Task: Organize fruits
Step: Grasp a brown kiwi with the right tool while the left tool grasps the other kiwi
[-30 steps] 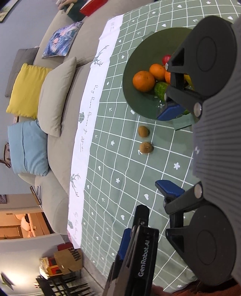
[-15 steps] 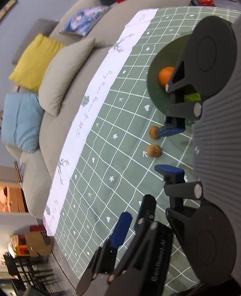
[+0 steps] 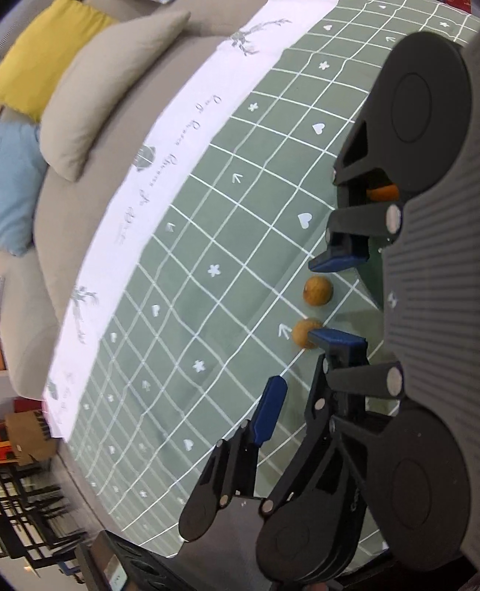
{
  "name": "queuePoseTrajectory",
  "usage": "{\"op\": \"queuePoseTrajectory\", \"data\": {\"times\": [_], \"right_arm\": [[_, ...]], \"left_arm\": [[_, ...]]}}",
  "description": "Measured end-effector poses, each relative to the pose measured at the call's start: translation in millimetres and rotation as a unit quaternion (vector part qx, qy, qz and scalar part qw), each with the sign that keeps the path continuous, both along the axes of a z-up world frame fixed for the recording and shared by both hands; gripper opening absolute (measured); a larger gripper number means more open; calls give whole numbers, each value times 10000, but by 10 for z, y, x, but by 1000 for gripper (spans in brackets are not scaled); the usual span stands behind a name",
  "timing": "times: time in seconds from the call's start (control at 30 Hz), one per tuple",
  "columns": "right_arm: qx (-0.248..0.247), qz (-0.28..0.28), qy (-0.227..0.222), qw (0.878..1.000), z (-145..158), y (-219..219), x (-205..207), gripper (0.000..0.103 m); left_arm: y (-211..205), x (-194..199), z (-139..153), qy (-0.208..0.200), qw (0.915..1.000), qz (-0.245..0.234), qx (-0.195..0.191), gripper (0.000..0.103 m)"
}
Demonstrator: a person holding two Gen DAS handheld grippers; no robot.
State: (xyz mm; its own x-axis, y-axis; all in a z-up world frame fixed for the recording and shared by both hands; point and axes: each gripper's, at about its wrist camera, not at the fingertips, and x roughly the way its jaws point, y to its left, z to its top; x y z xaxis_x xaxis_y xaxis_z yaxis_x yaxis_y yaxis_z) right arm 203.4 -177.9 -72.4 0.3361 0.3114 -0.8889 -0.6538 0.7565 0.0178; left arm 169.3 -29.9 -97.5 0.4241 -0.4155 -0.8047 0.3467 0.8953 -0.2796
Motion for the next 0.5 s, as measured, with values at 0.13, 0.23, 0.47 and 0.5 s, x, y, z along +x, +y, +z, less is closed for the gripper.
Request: {"op": "queuePoseTrajectory", "data": {"times": [0.13,0.23,0.47,0.5], "right_arm": [[-158,156,295,9993,-120,26,191,29],[-332,371,496,9975,-193,84,316,29],[-350,587,1067,9919,-398,160,573,28],[-335,600,1125,9913,-424,167,591,28]], "left_arm": [[-22,89,-100,144,9999,40,-33,50],[-50,129,-137,154,9999,-19,26,47],[-123,188,-198,224,9996,-165,51,45],[-132,192,-211,233,9995,-182,62,45]]}}
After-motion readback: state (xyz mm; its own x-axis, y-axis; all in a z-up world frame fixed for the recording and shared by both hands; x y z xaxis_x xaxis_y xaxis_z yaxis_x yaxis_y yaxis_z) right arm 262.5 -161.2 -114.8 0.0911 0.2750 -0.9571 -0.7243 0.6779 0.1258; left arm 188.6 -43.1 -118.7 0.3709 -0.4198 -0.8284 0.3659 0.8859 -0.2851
